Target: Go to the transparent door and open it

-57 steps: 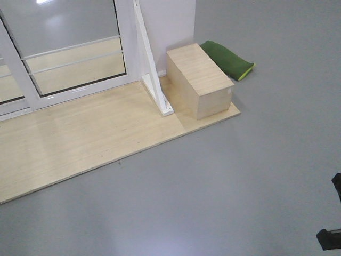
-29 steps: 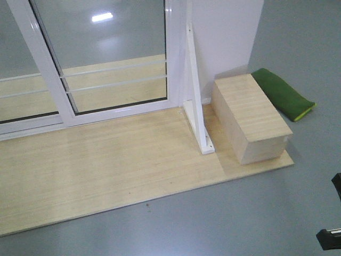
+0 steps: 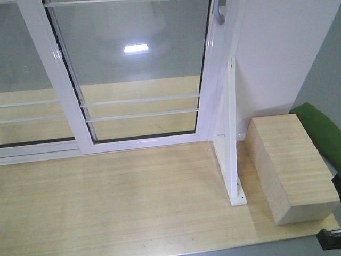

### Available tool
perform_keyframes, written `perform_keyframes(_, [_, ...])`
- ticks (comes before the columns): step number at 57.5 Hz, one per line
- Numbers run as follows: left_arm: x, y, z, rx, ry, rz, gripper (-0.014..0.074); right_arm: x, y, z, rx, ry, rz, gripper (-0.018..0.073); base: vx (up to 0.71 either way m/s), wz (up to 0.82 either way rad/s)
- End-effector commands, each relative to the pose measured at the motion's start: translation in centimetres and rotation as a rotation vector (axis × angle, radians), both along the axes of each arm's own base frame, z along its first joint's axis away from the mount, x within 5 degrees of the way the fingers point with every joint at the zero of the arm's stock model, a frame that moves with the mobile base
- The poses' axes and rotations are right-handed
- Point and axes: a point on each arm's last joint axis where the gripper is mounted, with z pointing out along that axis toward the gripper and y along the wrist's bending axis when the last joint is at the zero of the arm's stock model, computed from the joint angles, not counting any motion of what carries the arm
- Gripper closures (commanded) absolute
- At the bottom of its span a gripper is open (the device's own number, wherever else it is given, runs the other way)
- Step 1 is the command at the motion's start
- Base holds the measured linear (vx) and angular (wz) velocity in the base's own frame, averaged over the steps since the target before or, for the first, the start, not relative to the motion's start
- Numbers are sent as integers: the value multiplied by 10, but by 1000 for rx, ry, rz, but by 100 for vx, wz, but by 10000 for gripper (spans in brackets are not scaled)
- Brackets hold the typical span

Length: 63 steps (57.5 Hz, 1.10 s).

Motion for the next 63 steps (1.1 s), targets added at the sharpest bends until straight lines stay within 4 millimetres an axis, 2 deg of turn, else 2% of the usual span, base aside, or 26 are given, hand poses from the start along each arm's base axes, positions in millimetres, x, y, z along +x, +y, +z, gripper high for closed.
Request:
perform_keyframes(1, [1,0,-2,-9,-68,-4,593,0,0,4,8,-82,-7,562,46,9])
perform_keyframes(36, [1,0,-2,-9,-68,-4,593,0,0,4,8,-82,-7,562,40,8])
perform_keyframes(63, [1,0,-2,-9,-68,-4,593,0,0,3,8,-81,-7,562,20,5])
